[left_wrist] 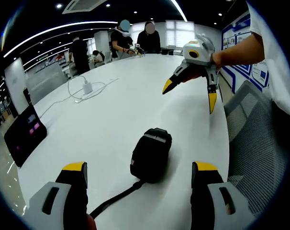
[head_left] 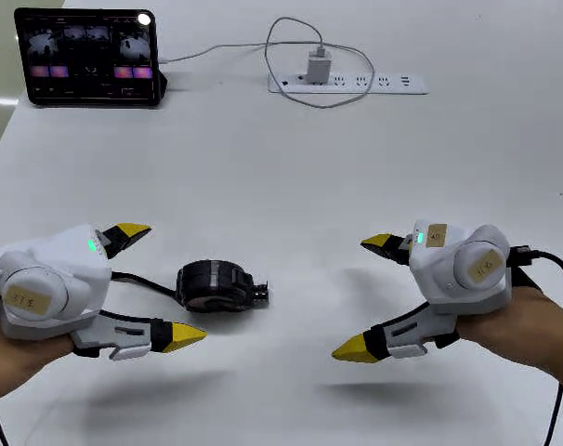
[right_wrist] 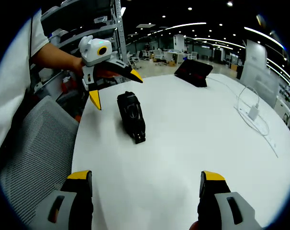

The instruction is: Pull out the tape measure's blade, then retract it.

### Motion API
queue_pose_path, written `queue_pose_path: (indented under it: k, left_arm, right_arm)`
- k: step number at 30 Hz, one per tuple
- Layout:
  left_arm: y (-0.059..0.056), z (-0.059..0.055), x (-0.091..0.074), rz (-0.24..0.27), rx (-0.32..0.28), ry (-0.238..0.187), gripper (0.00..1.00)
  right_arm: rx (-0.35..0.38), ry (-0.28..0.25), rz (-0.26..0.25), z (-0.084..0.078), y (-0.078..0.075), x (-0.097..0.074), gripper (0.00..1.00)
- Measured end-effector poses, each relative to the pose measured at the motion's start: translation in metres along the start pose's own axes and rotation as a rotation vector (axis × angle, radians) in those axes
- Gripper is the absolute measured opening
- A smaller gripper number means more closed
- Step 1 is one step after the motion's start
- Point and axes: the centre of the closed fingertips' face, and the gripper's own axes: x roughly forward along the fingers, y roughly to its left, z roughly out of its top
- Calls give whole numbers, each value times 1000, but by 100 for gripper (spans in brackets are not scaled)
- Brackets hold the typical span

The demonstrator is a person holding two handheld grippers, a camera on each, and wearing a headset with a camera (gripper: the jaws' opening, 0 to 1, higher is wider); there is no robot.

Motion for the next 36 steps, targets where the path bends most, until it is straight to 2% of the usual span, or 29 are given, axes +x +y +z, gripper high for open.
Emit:
queue_pose_path:
  k: [8,11,17,24,33,36]
  left_arm:
    - [0,0,7,-17,40,25,83]
    - [-2,1,8,-27,50,28,77]
    - [-3,-3,14,-45,69,64,70]
    - [-1,-6,18,-55,77,90,56]
    - [-1,-10,26,-76,97,111,46]
    - [-3,-11,29,-90,91,116,46]
  right_arm:
    - [-33,13,15,3,-2,6,92]
    - [-42,15,21,6,0,8,92]
    - [-57,15,32,10,2,14,92]
    - [-63,12,44,13,3,17,91]
    - [-63,5,46,15,3,18,91]
    - [-62,7,48,14,3,19,91]
